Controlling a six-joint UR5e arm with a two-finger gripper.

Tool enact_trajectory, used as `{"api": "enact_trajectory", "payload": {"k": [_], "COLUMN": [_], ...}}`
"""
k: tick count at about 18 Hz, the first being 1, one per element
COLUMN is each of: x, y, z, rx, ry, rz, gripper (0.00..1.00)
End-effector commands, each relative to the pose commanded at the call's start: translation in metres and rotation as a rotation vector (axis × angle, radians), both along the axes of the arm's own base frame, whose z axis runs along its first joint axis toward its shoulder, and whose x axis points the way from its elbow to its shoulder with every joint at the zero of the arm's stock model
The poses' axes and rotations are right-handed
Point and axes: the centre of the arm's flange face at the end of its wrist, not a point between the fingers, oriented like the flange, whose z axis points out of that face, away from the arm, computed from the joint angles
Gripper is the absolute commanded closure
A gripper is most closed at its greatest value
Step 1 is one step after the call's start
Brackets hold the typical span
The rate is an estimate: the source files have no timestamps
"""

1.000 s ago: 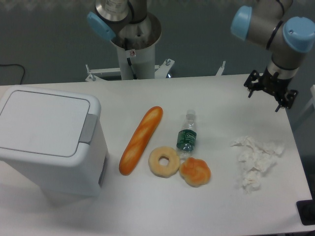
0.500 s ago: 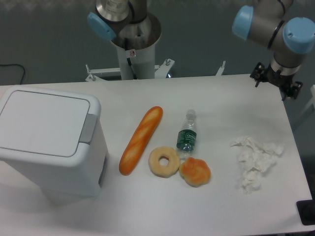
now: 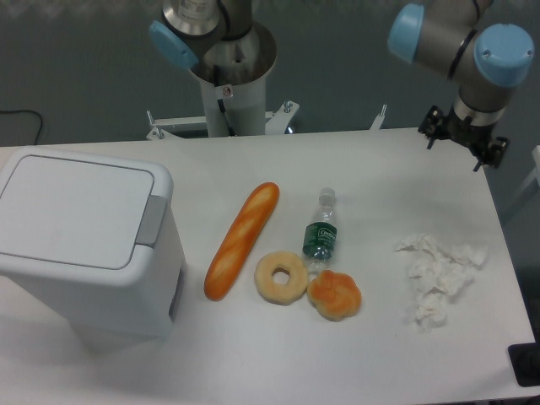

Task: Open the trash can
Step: 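Move the open gripper from its rest pose toward the table center, then swing the gripper over the water bottle toward the baguette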

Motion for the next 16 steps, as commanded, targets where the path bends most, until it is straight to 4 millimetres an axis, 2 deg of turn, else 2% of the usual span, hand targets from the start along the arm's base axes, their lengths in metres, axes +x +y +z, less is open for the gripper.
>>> {"api": "enact_trajectory", "payload": {"k": [1,2,5,9,12,16], "x": [0.002,0.006,0.015,0.034,0.053,0.070], "y": [0.003,0.010,0.021,0.035,0.056,0.089], "z": [0.001,0.005,0.010,0.033,0.051,0.070], "rx": [0.002,0.002,0.004,0.071,0.115,0.187], "ry": [0.000,0.008,-0.005,-0.027,-0.028,-0.053], "rz": [0.000,-0.004,0.038,0.093,0.146,0.216], "gripper": [0.00,0.08,0.40,0.76,0.89,0.90]}}
